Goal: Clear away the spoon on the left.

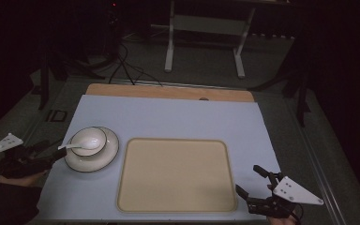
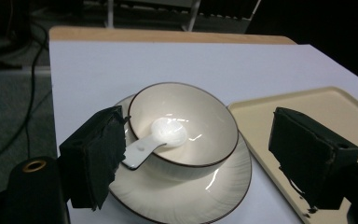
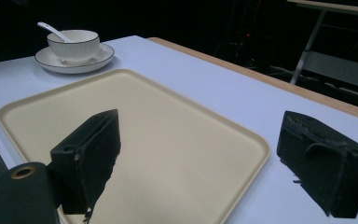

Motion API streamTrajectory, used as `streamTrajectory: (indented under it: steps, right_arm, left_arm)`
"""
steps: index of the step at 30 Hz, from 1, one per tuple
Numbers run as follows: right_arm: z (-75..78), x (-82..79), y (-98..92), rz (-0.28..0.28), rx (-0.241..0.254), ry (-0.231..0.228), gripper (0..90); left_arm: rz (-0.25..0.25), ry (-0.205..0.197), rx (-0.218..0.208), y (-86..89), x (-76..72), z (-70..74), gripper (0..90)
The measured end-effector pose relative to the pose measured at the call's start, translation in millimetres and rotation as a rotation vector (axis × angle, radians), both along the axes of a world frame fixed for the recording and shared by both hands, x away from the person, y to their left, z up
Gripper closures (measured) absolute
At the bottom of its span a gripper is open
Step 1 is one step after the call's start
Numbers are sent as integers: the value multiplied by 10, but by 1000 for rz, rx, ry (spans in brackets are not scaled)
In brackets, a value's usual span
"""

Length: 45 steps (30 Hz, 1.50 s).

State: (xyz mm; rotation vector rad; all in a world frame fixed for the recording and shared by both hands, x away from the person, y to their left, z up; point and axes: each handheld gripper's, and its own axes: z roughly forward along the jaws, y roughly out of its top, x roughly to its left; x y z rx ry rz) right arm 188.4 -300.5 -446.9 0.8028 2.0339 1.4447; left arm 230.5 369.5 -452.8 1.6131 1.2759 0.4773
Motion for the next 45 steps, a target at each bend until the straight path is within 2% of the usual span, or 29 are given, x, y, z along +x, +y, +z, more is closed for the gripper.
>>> streamTrajectory:
  steps: [3,4,6,7,10,11,13,15,16,19,26,28,33,34,39,45]
  right_arm:
    - [-1,1,-1,0,1,0,134]
    - [-1,1,1,0,0,1,134]
    - [-2,2,3,1,-1,1,134]
    - [-3,3,3,1,-1,1,134]
    - [-5,5,3,1,-2,3,134]
    - [-6,6,3,1,-2,4,134]
    - [-7,7,6,2,-4,5,134]
    - [-8,8,6,1,-4,5,134]
    - [-8,8,6,1,-5,4,134]
    - [-10,11,7,2,-5,5,134]
    - [-16,15,13,1,-8,11,134]
    - [-16,15,14,0,-8,11,134]
    - [-19,18,13,-2,-10,11,134]
    - [-21,23,14,-3,-10,13,134]
    - [-21,20,17,-3,-14,11,134]
    - [-22,22,16,-3,-14,11,134]
  left_arm:
    - [8,23,-13,23,35,-43,203]
    - [37,56,-32,48,87,-97,215]
    - [58,85,-35,61,123,-123,226]
    - [83,96,-34,66,139,-133,239]
    - [101,118,-48,78,172,-150,260]
    - [117,138,-59,97,202,-168,290]
    - [123,162,-78,116,233,-191,298]
    - [123,162,-78,116,233,-191,310]
    - [127,202,-90,144,280,-234,320]
    - [117,243,-106,159,320,-279,346]
    - [104,276,-177,205,388,-347,432]
    - [102,286,-167,213,407,-364,472]
    - [86,292,-179,212,427,-384,527]
    - [74,304,-183,216,450,-398,563]
    - [67,299,-187,220,464,-403,599]
    - [33,315,-206,222,478,-428,695]
